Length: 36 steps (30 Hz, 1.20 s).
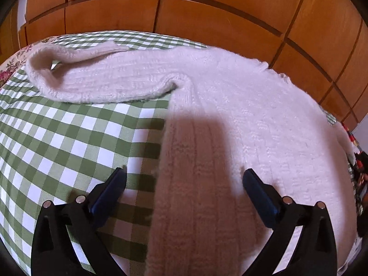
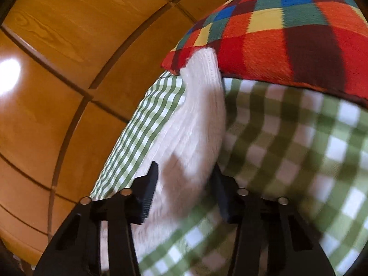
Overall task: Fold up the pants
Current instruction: 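Lift the sleeve with the right gripper, fold it across the body, release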
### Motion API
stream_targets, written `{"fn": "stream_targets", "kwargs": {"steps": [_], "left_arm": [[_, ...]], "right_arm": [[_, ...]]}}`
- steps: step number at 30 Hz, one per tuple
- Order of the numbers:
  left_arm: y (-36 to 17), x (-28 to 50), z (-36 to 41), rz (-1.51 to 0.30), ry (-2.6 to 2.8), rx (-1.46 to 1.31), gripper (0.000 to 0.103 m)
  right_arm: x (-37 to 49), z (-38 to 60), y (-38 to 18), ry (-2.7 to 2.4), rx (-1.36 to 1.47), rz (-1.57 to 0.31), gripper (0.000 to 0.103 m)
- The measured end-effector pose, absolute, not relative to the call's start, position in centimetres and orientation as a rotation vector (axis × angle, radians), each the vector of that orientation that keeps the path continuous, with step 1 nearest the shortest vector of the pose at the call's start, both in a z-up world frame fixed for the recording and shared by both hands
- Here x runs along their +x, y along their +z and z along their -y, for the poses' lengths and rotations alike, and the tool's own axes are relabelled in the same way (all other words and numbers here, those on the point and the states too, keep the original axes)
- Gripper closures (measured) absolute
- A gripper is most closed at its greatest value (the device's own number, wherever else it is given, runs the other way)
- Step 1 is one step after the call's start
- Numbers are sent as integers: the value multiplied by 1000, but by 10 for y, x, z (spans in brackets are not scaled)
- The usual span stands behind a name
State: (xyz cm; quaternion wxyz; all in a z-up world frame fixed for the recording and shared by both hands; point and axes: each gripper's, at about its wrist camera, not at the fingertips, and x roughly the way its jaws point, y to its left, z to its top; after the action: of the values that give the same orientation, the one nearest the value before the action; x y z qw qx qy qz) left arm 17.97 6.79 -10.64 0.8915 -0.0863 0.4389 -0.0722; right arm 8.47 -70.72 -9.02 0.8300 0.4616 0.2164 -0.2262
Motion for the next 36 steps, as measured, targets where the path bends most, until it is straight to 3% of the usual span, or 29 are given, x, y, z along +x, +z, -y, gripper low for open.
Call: {"fn": "stream_targets", "kwargs": {"steps": [2, 4, 14, 24, 29, 36], "left_arm": [[-107, 179, -65, -921, -147, -161, 2], [-108, 179, -65, -923, -149, -161, 2], [-108, 175, -71, -891, -170, -207, 2], [-107, 171, -82, -855, -210, -291, 2], [-107, 170, -83, -845, -214, -300, 2], [-108, 169, -85, -837, -218, -305, 2]], "right_arm": [[97, 714, -93, -496, 974, -478, 83], [103, 715, -90, -493, 966, -506, 96], [105, 690, 13, -535, 776, -355, 96], [165, 563, 103, -350, 486, -352, 96], [213, 460, 103, -199, 316, -414, 96], [256, 308, 40, 39, 128, -556, 96]]}}
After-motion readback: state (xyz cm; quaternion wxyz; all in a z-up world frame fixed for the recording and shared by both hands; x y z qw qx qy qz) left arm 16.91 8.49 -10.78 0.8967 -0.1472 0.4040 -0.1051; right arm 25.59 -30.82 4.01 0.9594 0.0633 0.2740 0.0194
